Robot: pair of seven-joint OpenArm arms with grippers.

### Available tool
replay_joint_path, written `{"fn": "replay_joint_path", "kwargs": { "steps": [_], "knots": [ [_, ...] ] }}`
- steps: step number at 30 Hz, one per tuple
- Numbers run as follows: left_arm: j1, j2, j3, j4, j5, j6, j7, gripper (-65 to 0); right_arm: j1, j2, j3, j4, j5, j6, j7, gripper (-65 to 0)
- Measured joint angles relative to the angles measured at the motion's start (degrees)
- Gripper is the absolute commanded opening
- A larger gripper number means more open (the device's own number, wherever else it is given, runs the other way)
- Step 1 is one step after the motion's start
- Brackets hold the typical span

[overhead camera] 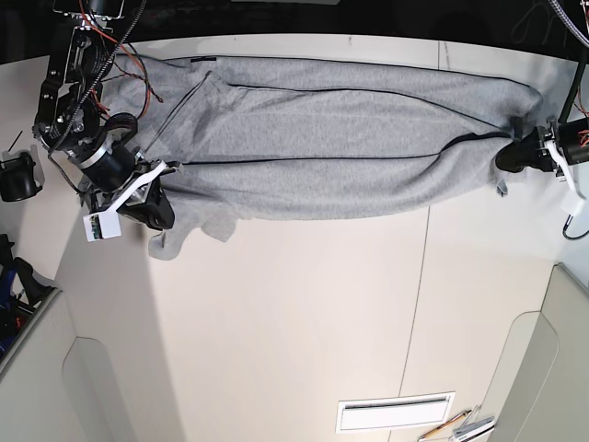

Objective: Fold the T-shirt properly
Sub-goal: 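Drag the folded hem further over the shirt with both grippers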

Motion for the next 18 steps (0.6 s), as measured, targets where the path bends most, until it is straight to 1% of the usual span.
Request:
{"fn": "replay_joint_path", "kwargs": {
  "steps": [3,6,9,13,18],
  "knots": [
    [0.0,0.1,0.0,0.0,0.6,0.0,0.0,-65.0,-1.6,0.0,0.0,0.8,0.9,0.0,-0.1,-65.0],
    [-0.2,-0.1,0.0,0.0,3.7,0.0,-1.4,-65.0,-4.3,0.7,0.0,4.4,2.8,0.2,-0.3,-65.0],
    [0.7,0.0,0.0,0.0,6.6,0.0,-2.3,-58.2,-7.4,2.1,0.3,9.2,3.0,0.2,-0.2,-65.0],
    [1.0,0.0,0.0,0.0,10.1,0.0,-4.1,-58.0,-10.9,3.2,0.5,13.2,3.2,0.4,-0.2,-65.0],
    [0.9,0.0,0.0,0.0,12.0,0.0,-4.4,-58.0,-13.9,4.4,0.7,13.7,3.0,0.3,-0.2,-65.0]
  ]
}}
